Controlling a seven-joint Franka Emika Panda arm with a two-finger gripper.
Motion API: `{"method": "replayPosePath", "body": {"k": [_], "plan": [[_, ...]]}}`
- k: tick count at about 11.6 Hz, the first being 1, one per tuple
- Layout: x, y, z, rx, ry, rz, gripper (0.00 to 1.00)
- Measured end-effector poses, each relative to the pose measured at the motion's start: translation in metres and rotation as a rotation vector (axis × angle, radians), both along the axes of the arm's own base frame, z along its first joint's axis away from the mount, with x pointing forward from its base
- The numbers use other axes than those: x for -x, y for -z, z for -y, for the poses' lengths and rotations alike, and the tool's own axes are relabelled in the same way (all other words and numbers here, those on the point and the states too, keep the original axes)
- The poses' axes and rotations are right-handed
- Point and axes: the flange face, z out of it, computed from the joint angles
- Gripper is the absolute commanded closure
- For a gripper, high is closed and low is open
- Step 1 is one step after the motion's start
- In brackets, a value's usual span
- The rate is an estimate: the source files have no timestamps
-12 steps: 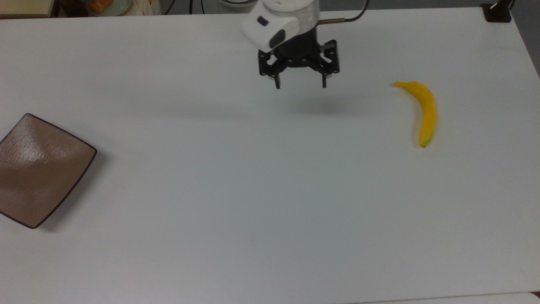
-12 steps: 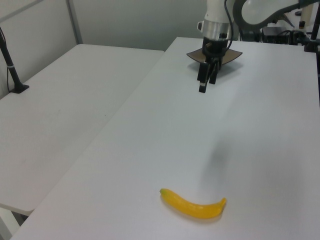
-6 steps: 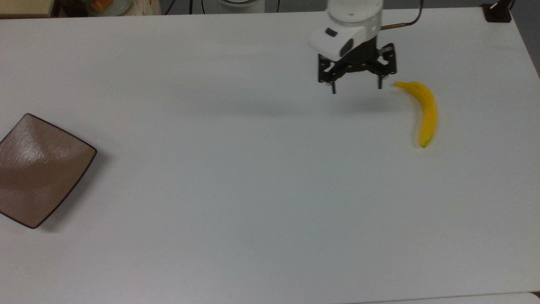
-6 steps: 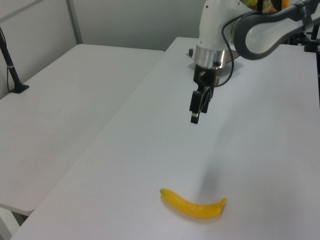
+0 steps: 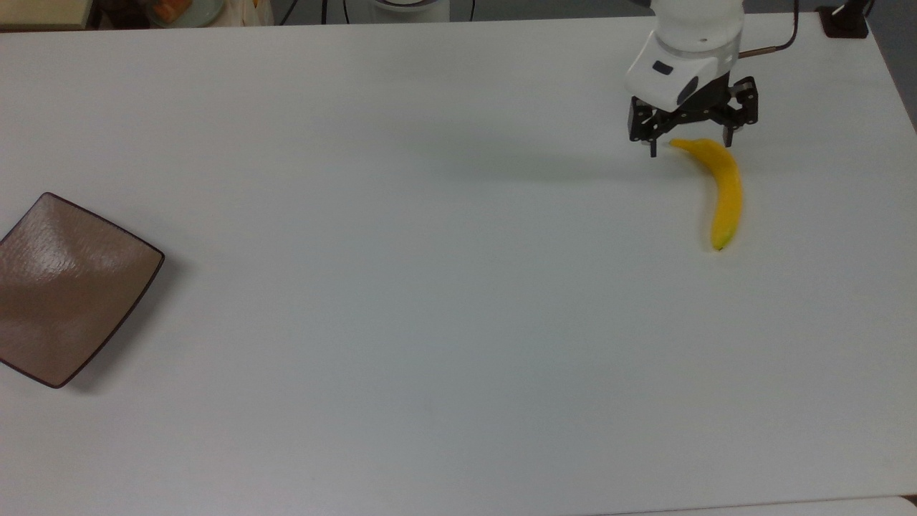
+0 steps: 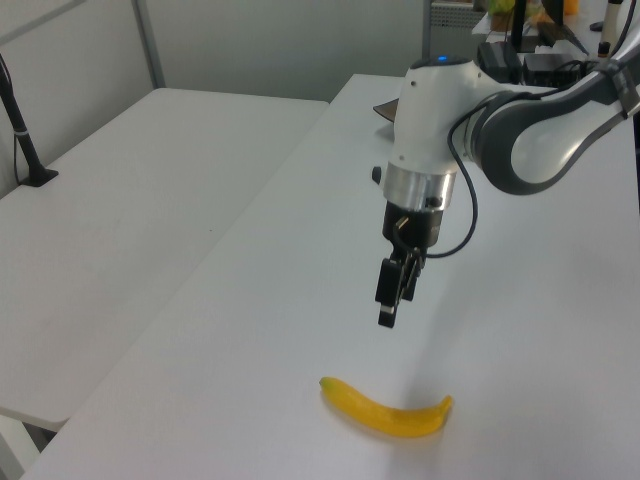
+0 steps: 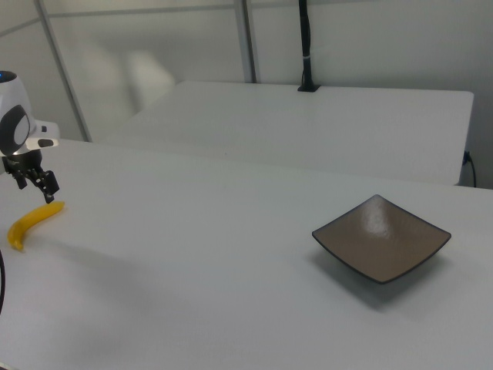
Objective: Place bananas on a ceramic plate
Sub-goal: 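Lower the gripper onto the banana's middle and close on it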
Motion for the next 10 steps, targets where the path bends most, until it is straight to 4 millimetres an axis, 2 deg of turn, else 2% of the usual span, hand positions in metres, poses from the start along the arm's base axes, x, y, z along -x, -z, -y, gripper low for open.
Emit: {"method": "replayPosePath", "body": {"k": [4, 8, 9, 10], "plan": [[0.011, 0.034, -0.049, -0.033, 0.001, 0.015, 0.0], [0.023, 0.071, -0.087, 0.0, -0.012, 0.01, 0.0], [0.027, 0.082, -0.096, 0.011, -0.028, 0.008, 0.12], [0.027, 0.092, -0.102, 0.022, -0.032, 0.008, 0.17]]}}
